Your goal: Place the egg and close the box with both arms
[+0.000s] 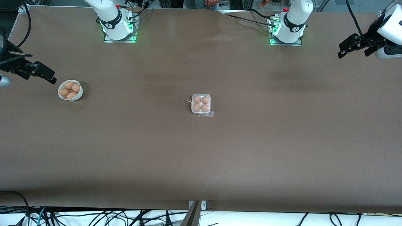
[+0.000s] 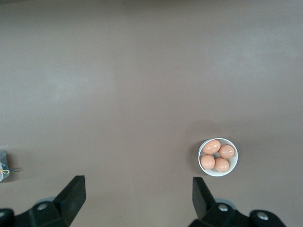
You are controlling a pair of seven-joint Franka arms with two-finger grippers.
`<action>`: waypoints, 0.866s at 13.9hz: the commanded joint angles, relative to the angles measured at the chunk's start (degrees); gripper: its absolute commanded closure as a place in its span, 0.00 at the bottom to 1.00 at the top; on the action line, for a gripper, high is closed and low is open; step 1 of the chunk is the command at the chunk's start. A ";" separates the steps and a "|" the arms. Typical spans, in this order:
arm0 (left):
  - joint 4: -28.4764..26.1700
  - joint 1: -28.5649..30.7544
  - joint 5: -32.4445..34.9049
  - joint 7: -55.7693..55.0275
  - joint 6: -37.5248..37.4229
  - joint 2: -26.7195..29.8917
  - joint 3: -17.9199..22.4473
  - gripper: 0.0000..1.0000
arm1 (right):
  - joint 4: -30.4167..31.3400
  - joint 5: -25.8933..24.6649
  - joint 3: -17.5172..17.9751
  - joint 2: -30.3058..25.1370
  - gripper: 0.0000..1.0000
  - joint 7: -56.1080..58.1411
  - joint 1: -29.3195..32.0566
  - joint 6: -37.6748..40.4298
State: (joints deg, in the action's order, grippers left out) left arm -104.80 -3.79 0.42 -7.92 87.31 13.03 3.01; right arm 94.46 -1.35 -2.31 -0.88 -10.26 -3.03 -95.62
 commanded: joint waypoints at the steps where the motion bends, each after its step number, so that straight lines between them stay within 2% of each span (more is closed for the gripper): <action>1: 2.92 -0.34 0.46 0.97 -1.88 -2.56 0.16 0.00 | 0.12 -0.06 0.38 -0.61 0.00 -0.29 0.30 -0.10; 5: 14.06 -0.43 0.37 0.89 -7.23 -10.99 0.07 0.00 | 0.11 -0.06 0.38 -0.61 0.00 -0.29 0.30 -0.10; 9: 14.36 -0.07 0.37 1.32 -6.72 -12.77 0.07 0.00 | 0.20 -0.06 0.38 -0.61 0.00 -0.20 0.30 -0.18; 12: 13.39 0.10 0.28 1.24 -3.65 -13.12 0.07 0.00 | 0.12 -0.06 0.38 -0.61 0.00 -0.11 0.30 -0.10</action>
State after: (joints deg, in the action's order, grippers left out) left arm -92.58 -3.84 0.42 -7.79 83.07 0.42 3.01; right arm 94.46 -1.35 -2.28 -0.88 -10.26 -3.07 -95.62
